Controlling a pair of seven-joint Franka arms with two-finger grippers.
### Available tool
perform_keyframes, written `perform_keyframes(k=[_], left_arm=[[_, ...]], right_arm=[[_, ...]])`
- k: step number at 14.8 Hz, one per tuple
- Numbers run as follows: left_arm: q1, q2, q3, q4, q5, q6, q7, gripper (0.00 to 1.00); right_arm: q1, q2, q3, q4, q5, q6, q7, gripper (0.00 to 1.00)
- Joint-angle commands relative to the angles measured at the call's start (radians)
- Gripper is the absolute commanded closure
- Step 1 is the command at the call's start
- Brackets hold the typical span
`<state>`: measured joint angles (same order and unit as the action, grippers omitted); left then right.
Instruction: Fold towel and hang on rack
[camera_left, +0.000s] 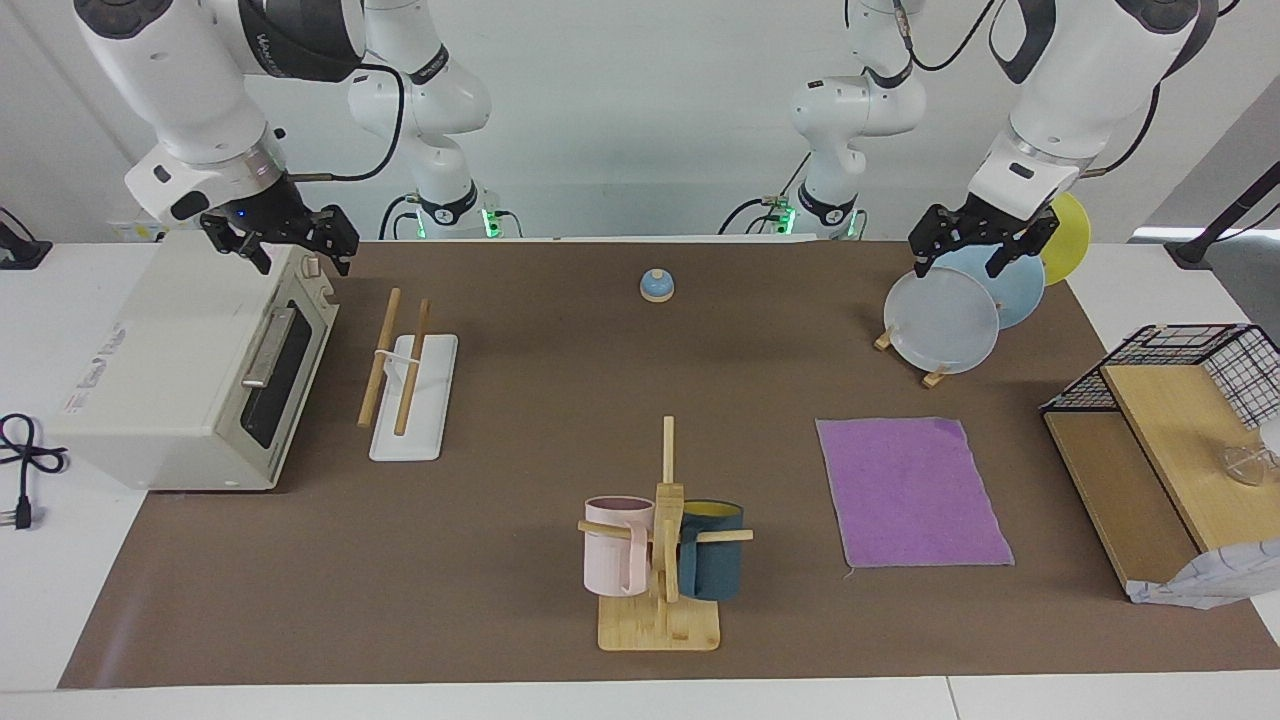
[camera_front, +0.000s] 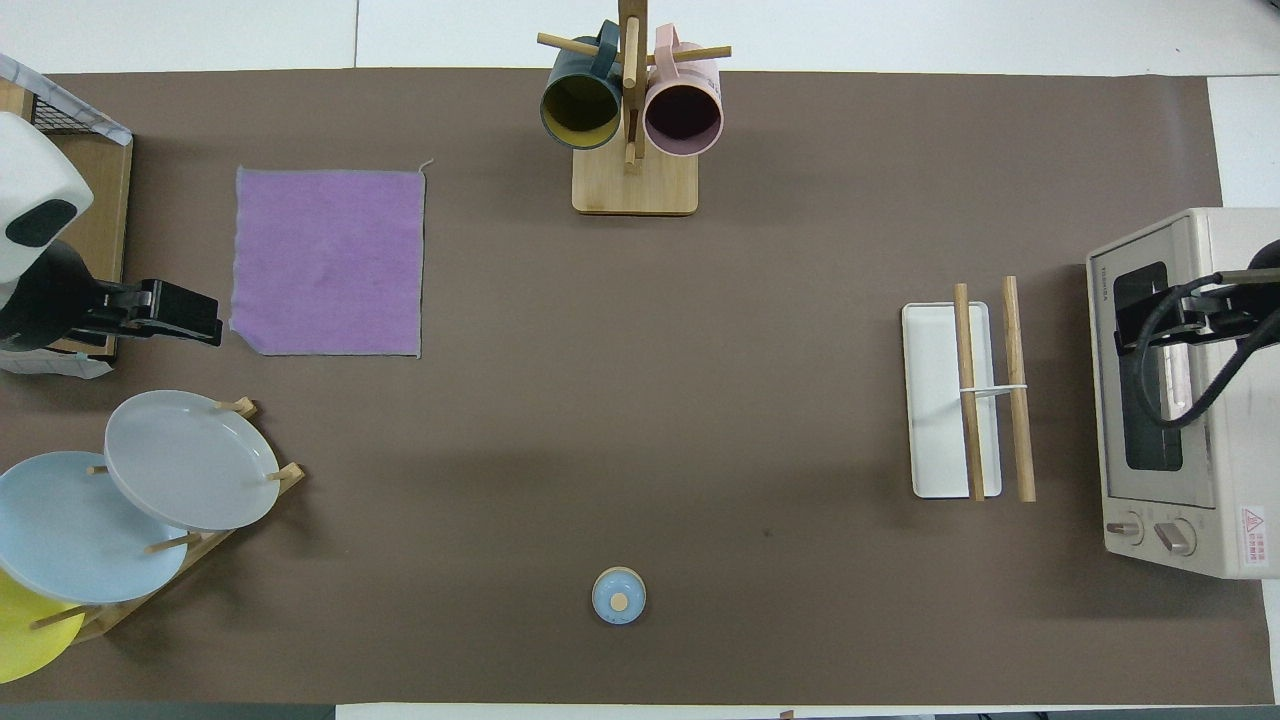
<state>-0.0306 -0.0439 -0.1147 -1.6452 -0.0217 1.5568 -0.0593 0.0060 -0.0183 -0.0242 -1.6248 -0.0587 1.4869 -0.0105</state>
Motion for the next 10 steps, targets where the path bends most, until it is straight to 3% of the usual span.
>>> perform_keyframes(k=[1,10], left_arm=[[0.001,-0.014,0.009,-0.01,-0.013,-0.008,0.001,0.0],[0.008,-0.036,0.013,-0.096,-0.03,0.057,-0.017,0.0]], right_arm=[[-0.011,-0.017,0.004,-0.015,0.0,0.003,-0.02,0.0],[-0.011,-0.017,0.004,-0.015,0.0,0.003,-0.02,0.0]])
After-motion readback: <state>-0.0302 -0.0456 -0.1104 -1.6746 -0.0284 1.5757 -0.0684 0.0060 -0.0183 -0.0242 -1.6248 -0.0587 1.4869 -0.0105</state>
